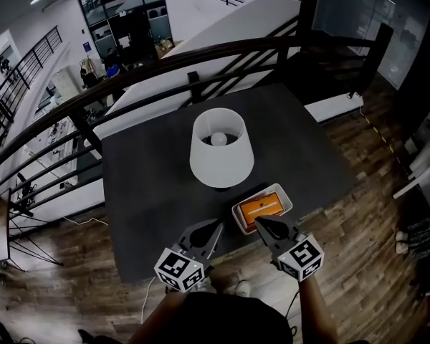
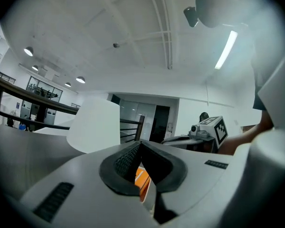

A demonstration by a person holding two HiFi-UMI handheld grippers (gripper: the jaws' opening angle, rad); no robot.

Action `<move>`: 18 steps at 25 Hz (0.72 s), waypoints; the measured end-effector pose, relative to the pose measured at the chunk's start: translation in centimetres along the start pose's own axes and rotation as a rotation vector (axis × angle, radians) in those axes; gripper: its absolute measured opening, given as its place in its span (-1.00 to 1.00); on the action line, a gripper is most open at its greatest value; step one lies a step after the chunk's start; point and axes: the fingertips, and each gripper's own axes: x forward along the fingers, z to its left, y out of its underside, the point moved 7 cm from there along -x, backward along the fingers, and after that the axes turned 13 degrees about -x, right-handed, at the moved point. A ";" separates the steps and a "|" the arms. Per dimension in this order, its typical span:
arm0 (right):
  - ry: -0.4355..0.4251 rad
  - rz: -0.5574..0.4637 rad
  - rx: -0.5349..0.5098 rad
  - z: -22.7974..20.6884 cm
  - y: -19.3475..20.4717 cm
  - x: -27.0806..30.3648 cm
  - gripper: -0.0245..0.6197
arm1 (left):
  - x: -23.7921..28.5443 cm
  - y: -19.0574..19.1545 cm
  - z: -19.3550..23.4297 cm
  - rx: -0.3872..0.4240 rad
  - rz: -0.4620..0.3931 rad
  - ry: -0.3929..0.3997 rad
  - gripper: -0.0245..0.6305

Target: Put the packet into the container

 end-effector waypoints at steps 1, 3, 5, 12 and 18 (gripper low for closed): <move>0.030 -0.029 0.007 0.0 -0.3 -0.3 -0.91 | 0.3 0.0 -0.2 0.007 0.003 0.009 -0.90; 0.082 -0.083 0.028 0.1 -0.7 -0.9 -0.91 | 0.8 -0.2 -0.6 0.017 0.005 0.029 -0.90; 0.108 -0.111 0.043 0.3 -1.0 -1.3 -0.91 | 1.4 -0.4 -1.0 0.025 0.001 0.055 -0.90; 0.151 -0.137 0.043 1.7 -1.7 -1.3 -0.91 | 2.0 -0.6 -1.6 0.038 0.005 0.093 -0.90; 0.202 -0.170 0.041 1.7 -2.5 -1.3 -0.91 | 2.3 -0.9 -2.0 0.048 0.005 0.107 -0.91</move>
